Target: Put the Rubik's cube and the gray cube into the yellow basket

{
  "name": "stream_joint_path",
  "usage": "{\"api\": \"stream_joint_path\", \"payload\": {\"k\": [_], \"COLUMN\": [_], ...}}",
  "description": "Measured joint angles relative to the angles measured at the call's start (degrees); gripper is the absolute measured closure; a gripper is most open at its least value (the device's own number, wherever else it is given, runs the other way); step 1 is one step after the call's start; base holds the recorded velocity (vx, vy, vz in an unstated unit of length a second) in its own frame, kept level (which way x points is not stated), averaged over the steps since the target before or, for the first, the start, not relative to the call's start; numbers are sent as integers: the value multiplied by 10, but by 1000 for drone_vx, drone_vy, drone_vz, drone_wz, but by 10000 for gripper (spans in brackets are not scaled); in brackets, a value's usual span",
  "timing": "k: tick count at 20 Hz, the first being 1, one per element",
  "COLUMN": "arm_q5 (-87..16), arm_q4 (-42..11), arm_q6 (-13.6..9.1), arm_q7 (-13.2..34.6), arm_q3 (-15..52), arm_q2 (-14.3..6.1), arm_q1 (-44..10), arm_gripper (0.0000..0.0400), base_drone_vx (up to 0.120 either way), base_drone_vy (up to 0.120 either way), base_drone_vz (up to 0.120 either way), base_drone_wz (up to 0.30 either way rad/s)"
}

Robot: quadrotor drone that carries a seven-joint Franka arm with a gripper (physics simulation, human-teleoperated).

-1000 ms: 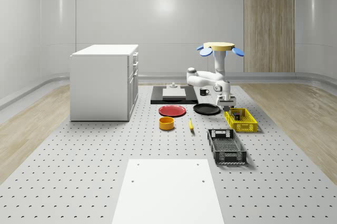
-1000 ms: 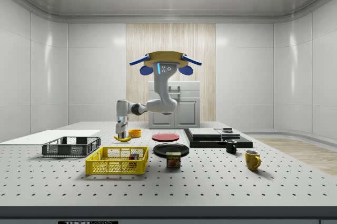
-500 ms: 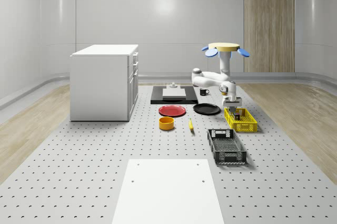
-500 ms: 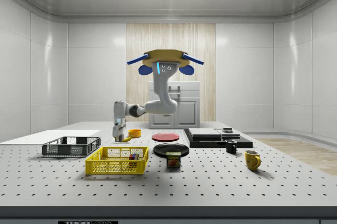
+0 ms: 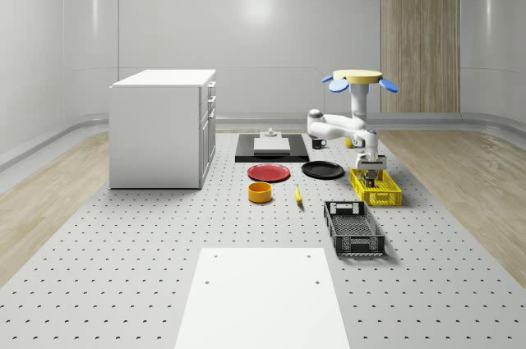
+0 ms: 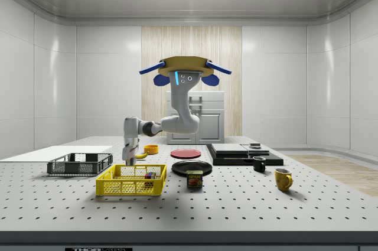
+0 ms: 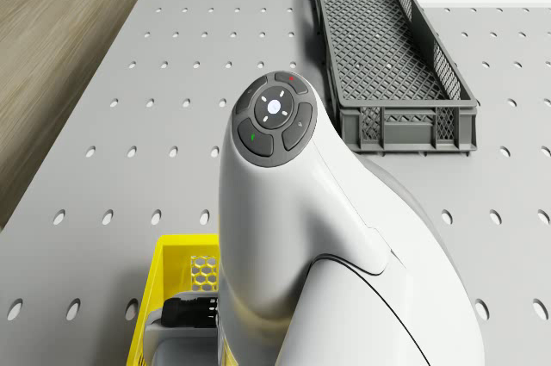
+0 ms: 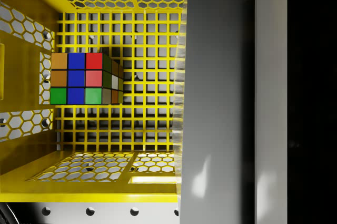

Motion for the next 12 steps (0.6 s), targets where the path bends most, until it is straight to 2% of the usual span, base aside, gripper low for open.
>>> {"api": "stream_joint_path", "payload": {"k": [5,6,12], "arm_q5": [0,0,-3], "arm_q4": [0,0,0], "arm_q6": [1,1,3], "arm_q7": [0,0,0], "arm_q3": [0,0,-4], "arm_q2": [-1,-1,-2], "arm_q1": [0,0,0], "arm_gripper": [148,148,148], "base_drone_vx": [0,0,0], "base_drone_vy": [120,120,7], "base_drone_vz": [-120,-40,0], "base_drone_wz": [0,0,0]}}
